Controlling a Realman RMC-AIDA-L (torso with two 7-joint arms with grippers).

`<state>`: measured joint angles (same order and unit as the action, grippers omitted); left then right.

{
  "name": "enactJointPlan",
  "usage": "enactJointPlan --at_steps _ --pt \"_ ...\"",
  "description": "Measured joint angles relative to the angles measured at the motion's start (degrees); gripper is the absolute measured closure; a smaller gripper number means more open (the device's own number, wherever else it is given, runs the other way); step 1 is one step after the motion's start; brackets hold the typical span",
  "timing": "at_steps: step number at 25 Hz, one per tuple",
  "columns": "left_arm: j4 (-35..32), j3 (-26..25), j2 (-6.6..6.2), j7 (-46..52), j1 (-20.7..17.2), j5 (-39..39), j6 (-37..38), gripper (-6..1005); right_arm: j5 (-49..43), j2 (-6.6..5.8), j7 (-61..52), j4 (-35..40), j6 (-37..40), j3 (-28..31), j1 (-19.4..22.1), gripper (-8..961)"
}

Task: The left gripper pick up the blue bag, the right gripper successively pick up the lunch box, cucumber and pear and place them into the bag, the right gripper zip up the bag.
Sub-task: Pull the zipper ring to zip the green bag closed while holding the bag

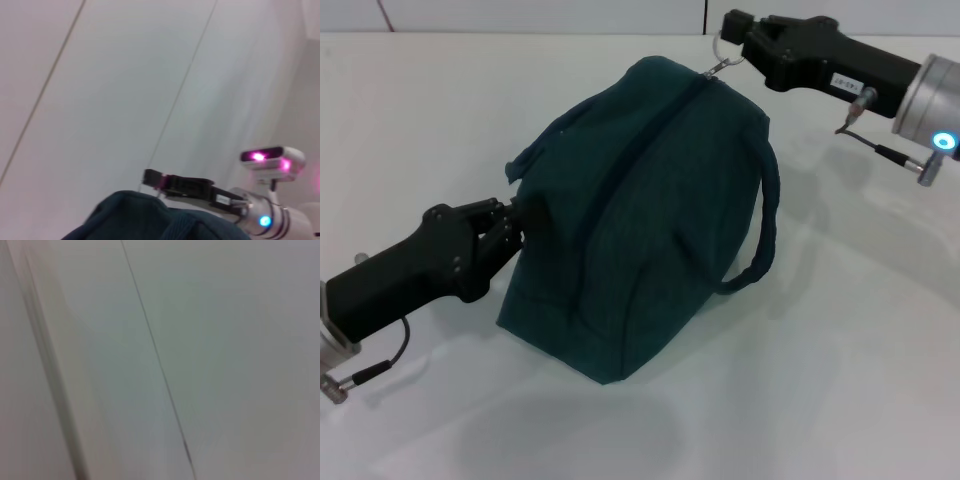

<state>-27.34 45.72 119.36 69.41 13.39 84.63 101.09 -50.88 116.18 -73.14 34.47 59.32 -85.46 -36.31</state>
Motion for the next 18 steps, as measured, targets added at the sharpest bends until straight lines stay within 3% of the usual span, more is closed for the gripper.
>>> enactJointPlan --at_steps 9,16,18 --pt "2.33 -1.92 0.10 0.07 1.66 -0.43 -3.75 866 1.36 -0.26 -0.46 0.35 0.21 -0.47 2.19 937" --pt "1.93 -3.53 0.01 2.39 1.71 -3.42 -2.07 859 2.26 -0.37 -0.45 0.11 1.18 -0.28 4.03 937" --pt "1.79 -3.54 -0.04 4.92 1.96 -3.87 -1.85 651 2.63 -0.44 -0.31 -0.22 1.68 -0.13 4.13 937"
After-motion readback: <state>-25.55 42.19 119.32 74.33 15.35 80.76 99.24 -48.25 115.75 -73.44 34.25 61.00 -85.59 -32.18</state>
